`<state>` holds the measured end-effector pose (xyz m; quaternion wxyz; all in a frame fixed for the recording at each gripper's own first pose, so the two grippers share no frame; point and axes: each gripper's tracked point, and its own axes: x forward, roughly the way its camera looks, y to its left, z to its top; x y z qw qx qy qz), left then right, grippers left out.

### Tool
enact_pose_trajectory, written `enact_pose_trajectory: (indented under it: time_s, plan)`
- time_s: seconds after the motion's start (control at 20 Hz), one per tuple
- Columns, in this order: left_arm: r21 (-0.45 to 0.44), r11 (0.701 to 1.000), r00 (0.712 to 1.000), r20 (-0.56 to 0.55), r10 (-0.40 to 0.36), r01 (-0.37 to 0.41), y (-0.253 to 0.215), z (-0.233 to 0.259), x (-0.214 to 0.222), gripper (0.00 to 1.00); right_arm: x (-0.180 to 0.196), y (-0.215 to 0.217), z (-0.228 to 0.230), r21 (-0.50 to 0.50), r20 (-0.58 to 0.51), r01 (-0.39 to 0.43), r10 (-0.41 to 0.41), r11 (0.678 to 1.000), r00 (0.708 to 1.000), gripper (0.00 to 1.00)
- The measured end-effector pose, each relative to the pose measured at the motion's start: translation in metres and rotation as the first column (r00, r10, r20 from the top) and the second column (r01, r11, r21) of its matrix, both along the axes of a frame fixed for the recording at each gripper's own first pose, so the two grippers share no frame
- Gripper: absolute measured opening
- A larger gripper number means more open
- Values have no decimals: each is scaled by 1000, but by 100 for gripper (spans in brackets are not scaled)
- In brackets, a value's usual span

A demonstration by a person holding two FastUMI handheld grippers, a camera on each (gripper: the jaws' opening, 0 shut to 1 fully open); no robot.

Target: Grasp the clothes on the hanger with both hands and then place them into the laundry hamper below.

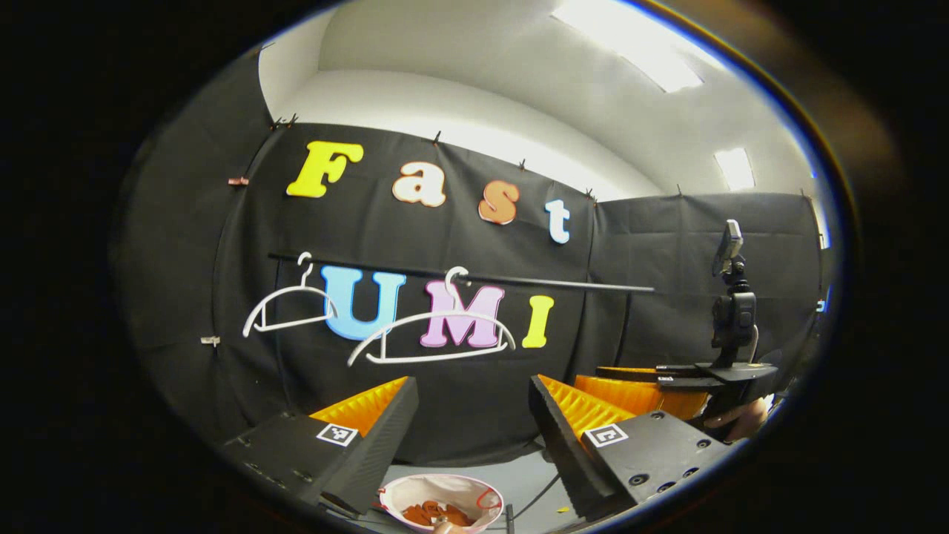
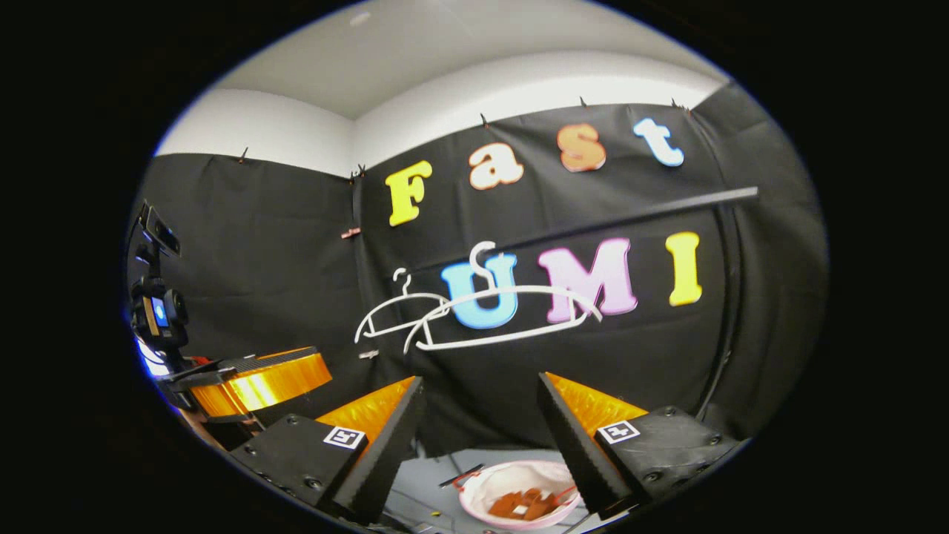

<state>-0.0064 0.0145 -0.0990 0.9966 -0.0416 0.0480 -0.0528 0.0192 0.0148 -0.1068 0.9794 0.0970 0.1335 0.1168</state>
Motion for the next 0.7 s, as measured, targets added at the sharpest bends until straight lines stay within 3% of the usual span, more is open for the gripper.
enact_pose_trajectory:
  time_s: [0.1, 0.15, 0.5, 0.7]
  plan:
    - [19, 1000, 999, 46, 7, -8, 0, 19, -1, 99, -3, 0, 16, -3, 44, 16, -15, 1000, 999, 98]
    - [28, 999, 998, 66, 17, -19, 1, 28, 0, 95, -2, 0, 29, 10, 70, 20, -20, 1000, 997, 92]
    - [14, 1000, 989, 145, 15, -17, -9, 61, 5, 95, -5, -16, 89, -13, 248, 103, -96, 995, 964, 100]
    - [3, 1000, 984, 179, 15, -16, -16, 74, -3, 95, -18, -23, 93, -60, 261, 141, -121, 988, 958, 100]
